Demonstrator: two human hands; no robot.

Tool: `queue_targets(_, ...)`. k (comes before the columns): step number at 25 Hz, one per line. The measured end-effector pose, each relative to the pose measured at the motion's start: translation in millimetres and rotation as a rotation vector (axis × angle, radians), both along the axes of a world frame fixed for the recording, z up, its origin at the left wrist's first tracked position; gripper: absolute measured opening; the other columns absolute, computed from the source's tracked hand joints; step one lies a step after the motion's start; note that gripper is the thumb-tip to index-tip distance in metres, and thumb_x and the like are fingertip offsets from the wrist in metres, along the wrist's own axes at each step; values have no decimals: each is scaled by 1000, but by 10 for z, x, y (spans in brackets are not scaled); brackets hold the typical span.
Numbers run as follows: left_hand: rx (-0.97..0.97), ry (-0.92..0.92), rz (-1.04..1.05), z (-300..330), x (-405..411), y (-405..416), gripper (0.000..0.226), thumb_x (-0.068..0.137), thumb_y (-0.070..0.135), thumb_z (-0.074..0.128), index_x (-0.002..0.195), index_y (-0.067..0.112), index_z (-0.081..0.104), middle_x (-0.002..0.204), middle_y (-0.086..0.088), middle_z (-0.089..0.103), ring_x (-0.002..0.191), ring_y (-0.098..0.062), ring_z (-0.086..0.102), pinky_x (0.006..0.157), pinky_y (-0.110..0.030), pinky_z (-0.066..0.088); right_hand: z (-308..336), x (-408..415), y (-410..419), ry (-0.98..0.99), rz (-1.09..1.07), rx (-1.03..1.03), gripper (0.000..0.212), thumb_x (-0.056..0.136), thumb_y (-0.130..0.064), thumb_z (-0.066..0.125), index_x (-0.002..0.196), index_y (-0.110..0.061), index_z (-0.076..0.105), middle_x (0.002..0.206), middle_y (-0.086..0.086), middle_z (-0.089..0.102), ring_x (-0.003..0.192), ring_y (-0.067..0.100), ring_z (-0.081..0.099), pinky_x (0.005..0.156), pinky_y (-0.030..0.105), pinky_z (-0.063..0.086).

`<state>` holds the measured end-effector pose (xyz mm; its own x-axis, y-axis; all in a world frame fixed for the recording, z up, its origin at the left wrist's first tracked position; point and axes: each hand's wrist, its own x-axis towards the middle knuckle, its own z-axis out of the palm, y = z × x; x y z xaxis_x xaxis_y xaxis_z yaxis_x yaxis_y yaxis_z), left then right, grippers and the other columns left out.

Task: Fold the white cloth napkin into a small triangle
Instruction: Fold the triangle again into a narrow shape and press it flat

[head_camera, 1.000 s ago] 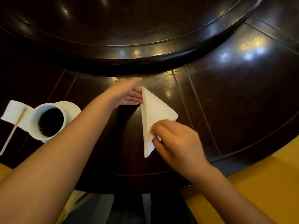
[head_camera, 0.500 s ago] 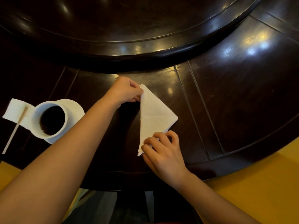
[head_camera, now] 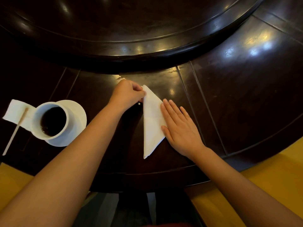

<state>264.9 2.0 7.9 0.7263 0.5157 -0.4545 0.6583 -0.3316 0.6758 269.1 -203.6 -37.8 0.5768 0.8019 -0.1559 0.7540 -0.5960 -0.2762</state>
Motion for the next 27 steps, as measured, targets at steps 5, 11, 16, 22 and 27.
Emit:
queue_targets(5, 554, -169, -182, -152, -162, -284, 47, 93, 26, 46, 137, 10, 40, 140, -9, 46, 133, -23, 37, 109, -38, 29, -43, -14, 3, -52, 11, 7, 58, 97, -37, 22, 147, -12, 5, 154, 2, 0, 143, 16, -2, 116, 38, 5)
queue_targets(11, 635, -7, -414, -468, -308, -648, 57, 96, 37, 10, 148, 16, -3, 158, 0, -6, 141, -11, -16, 113, -41, -9, -70, -35, 16, -90, 7, 0, 56, 96, -33, 18, 146, -9, 10, 154, 6, 4, 143, 18, 1, 117, 38, 7)
queue_targets(16, 728, 14, -505, -507, -686, -778, 58, 95, 36, 10, 146, 13, -7, 156, -4, -7, 142, -15, -11, 113, -44, -2, -76, -37, 17, -84, -6, 25, 56, 96, -32, 19, 145, -8, 9, 154, 8, 6, 143, 20, 5, 116, 39, 8)
queue_targets(22, 733, -4, -523, -499, -1199, -941, 61, 94, 29, 30, 146, 8, 10, 154, -9, 9, 142, -21, 10, 109, -48, 19, -97, -33, 15, -78, 5, 17, 57, 96, -34, 19, 146, -9, 9, 154, 7, 4, 143, 20, 3, 116, 39, 7)
queue_targets(27, 682, -56, -660, -436, -1263, -844, 58, 93, 29, 30, 144, 7, 13, 152, -10, 10, 140, -23, 15, 111, -44, 17, -6, -206, -89, -52, -40, -40, 61, 95, -38, 19, 146, -8, 5, 154, 7, 0, 143, 19, -2, 116, 39, 3)
